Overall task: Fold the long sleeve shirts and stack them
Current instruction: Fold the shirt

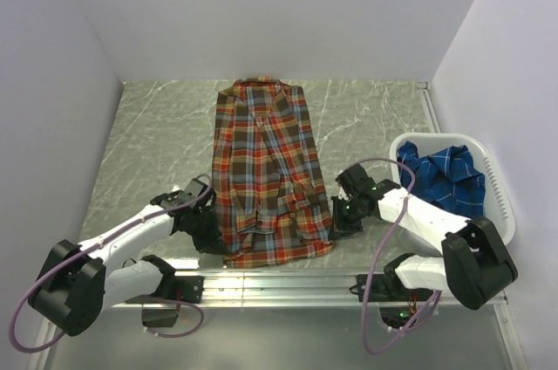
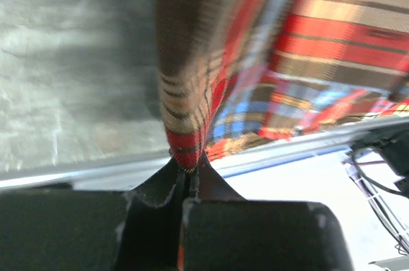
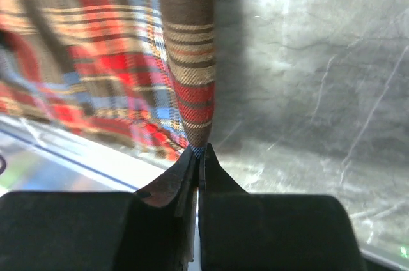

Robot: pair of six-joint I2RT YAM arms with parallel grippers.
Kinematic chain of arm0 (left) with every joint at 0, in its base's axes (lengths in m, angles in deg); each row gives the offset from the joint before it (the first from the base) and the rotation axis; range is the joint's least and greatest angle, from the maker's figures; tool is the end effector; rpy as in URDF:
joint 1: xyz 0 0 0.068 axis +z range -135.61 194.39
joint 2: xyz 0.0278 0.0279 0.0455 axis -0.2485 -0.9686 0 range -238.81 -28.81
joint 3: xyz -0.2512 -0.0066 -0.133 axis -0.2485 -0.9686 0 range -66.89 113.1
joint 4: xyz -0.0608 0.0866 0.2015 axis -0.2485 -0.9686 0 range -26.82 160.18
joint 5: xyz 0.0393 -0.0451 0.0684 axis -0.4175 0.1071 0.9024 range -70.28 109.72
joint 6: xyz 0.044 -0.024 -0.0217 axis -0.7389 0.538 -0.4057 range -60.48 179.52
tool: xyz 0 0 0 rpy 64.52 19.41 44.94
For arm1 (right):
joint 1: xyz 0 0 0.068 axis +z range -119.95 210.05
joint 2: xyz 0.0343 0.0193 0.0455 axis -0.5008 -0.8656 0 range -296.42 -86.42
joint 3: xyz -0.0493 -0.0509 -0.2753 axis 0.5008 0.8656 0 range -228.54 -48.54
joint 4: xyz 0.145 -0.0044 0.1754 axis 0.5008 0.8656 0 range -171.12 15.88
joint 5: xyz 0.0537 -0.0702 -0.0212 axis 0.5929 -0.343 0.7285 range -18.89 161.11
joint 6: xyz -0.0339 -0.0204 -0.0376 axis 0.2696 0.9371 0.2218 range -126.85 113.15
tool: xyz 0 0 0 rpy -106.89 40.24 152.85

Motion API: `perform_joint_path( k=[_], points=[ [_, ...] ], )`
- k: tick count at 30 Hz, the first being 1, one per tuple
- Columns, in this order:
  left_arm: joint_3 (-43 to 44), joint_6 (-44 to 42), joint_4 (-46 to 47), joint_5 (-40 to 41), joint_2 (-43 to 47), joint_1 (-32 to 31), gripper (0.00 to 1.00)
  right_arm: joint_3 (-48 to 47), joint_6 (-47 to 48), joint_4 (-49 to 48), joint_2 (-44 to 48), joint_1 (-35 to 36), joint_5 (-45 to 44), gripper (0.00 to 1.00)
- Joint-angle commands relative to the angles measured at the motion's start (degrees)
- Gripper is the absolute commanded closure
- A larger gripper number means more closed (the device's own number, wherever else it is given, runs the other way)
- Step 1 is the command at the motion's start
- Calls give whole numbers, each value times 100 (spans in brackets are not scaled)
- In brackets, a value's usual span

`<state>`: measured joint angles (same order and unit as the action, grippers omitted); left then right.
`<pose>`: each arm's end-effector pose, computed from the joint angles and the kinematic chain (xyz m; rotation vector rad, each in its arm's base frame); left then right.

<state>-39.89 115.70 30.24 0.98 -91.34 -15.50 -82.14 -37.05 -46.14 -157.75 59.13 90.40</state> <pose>0.1021 -0.0722 0.1807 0.6287 -2.9731 0.6310 0.1388 0.0911 0.1910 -0.0479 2.9744 0.6629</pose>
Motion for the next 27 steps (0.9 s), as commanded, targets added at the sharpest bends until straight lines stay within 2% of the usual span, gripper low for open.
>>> perform_joint_path(
  k=[1,5,10,17,27],
  points=[
    [638,-108,-321,54,144,-26,99,-689,189,394,295,-25,-74,100],
    [1105,-257,-330,73,-5,263,100,-1358,277,562,216,-52,-109,100],
    [1605,-476,258,-121,-435,1028,100,-2262,426,440,-345,-235,-118,100],
    [2834,-486,1145,-164,-1708,1766,99,-3502,374,-123,-1479,-499,-241,100],
    [4628,-547,1481,-112,-3520,2373,98,-5120,436,-510,-3210,-956,-101,100]
  ],
)
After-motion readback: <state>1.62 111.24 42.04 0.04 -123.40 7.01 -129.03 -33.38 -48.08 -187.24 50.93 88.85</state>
